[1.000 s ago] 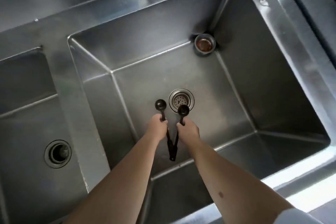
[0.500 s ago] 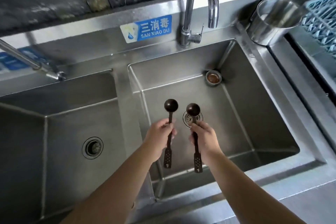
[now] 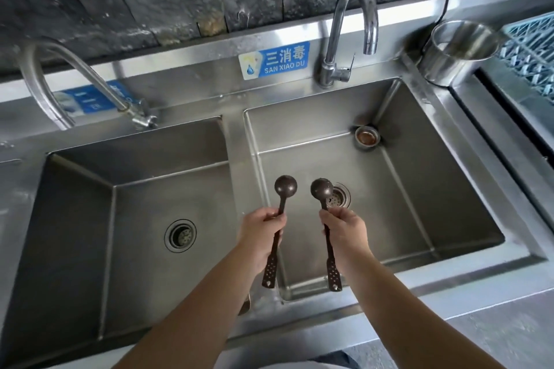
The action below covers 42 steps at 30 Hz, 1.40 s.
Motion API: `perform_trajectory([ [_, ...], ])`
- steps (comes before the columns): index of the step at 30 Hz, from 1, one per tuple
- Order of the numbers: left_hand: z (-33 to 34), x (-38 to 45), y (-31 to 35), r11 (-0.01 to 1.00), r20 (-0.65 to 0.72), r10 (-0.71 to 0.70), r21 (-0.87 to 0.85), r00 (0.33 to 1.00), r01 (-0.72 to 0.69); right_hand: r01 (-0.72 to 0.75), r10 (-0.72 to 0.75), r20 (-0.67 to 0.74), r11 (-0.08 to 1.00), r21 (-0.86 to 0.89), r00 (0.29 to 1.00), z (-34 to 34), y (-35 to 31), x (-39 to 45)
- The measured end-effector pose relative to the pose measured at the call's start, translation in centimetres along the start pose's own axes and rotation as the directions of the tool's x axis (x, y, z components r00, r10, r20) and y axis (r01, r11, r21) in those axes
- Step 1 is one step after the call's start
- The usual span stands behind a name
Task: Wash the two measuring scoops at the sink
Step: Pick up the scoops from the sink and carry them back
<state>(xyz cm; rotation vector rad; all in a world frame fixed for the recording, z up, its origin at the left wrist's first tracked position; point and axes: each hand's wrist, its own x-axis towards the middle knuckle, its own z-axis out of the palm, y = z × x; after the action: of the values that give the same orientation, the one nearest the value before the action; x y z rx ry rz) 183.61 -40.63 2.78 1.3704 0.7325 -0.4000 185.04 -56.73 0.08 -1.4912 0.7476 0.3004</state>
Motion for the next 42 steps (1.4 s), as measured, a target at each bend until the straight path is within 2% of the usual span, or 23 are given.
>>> perform_trajectory([
  [3, -0.8, -1.4, -0.1, 1.000, 0.047, 0.008, -0.003, 0.999, -0.008, 0.014, -0.015, 0.032, 0.999, 0.052, 0.999, -0.1, 0.6, -1.9],
  [7, -1.5, -3.5, -0.4, 0.999, 0.103, 0.012, -0.038, 0.995, -0.008, -0.022, 0.011, 0.045, 0.971, 0.236, 0.999, -0.4, 1.4, -5.0],
  [10, -2.7, -5.5, -0.9, 1.000, 0.202, 0.017, 0.012, 0.979, -0.020, 0.012, -0.024, 0.036, 0.950, 0.313, 0.999, -0.9, 2.7, -8.6],
  [16, -4.8, -11.0, -3.7, 0.980, 0.463, -0.010, 0.182, 0.886, -0.085, 0.147, -0.082, -0.166, 0.891, 0.429, 0.983, -1.3, 7.5, -18.6],
  [19, -5.1, -14.4, -6.0, 0.946, 0.577, -0.063, 0.295, 0.815, -0.136, 0.200, -0.056, -0.292, 0.847, 0.492, 0.955, -2.2, 10.6, -24.1],
  [23, -4.6, -19.4, -9.4, 0.876, 0.724, -0.170, 0.422, 0.669, -0.235, 0.289, -0.008, -0.465, 0.793, 0.537, 0.885, -4.8, 15.0, -31.2],
  [29, -2.3, -28.0, -16.0, 0.736, 0.811, -0.345, 0.546, 0.472, -0.400, 0.458, 0.077, -0.668, 0.670, 0.584, 0.740, -9.2, 21.6, -41.4],
  [34, -0.6, -36.7, -23.1, 0.645, 0.819, -0.474, 0.573, 0.322, -0.505, 0.568, 0.199, -0.777, 0.579, 0.585, 0.597, -12.4, 28.4, -50.5],
  [38, -0.4, -45.5, -30.5, 0.578, 0.773, -0.614, 0.579, 0.161, -0.575, 0.656, 0.306, -0.818, 0.490, 0.573, 0.486, -14.3, 35.1, -59.1],
  [42, -2.1, -55.3, -39.0, 0.513, 0.708, -0.705, 0.557, 0.050, -0.654, 0.725, 0.427, -0.840, 0.454, 0.519, 0.334, -15.7, 42.5, -69.1],
])
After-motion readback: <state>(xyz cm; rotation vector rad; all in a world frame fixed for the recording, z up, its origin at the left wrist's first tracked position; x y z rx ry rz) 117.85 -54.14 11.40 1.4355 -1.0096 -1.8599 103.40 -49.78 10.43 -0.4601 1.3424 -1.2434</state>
